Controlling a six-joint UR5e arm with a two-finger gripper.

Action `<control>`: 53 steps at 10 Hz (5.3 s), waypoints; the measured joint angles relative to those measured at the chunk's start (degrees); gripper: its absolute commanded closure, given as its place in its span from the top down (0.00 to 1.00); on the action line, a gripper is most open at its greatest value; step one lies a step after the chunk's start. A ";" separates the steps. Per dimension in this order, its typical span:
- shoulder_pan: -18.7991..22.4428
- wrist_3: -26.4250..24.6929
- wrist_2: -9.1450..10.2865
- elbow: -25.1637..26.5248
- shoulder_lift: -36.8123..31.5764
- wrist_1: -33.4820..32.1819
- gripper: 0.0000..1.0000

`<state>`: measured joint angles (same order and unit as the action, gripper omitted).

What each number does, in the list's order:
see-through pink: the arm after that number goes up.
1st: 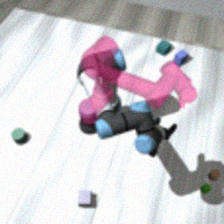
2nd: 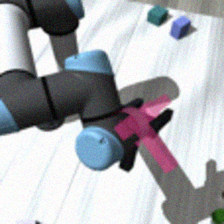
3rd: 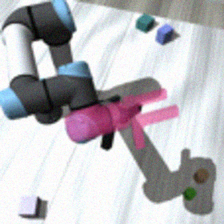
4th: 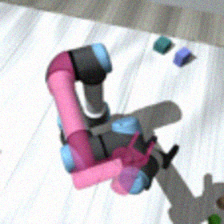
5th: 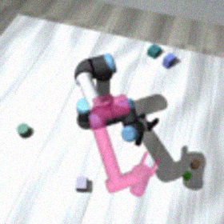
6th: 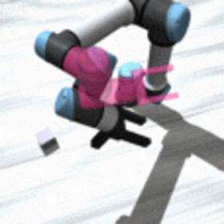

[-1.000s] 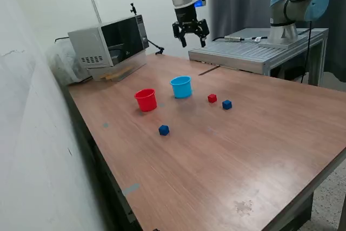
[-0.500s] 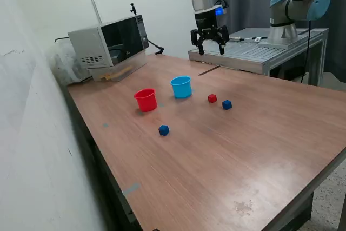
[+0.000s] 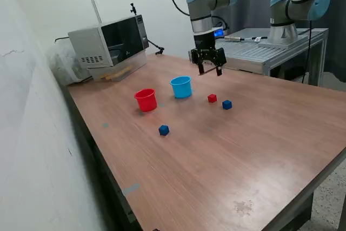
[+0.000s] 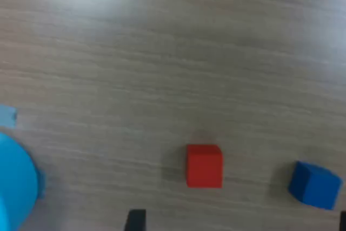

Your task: Place red objects in the red bin, and blue objects in the blue bin.

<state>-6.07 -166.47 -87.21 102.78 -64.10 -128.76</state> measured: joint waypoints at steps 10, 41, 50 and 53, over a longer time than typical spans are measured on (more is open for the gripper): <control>1.93 -1.31 0.08 -0.72 8.29 -4.43 1.00; -10.01 4.95 -3.72 -39.21 19.69 14.59 0.00; -10.54 6.08 -3.64 -40.23 22.60 13.40 1.00; -9.74 6.11 -4.66 -40.62 19.60 13.30 1.00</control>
<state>-15.81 -160.36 -91.88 62.17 -44.50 -115.46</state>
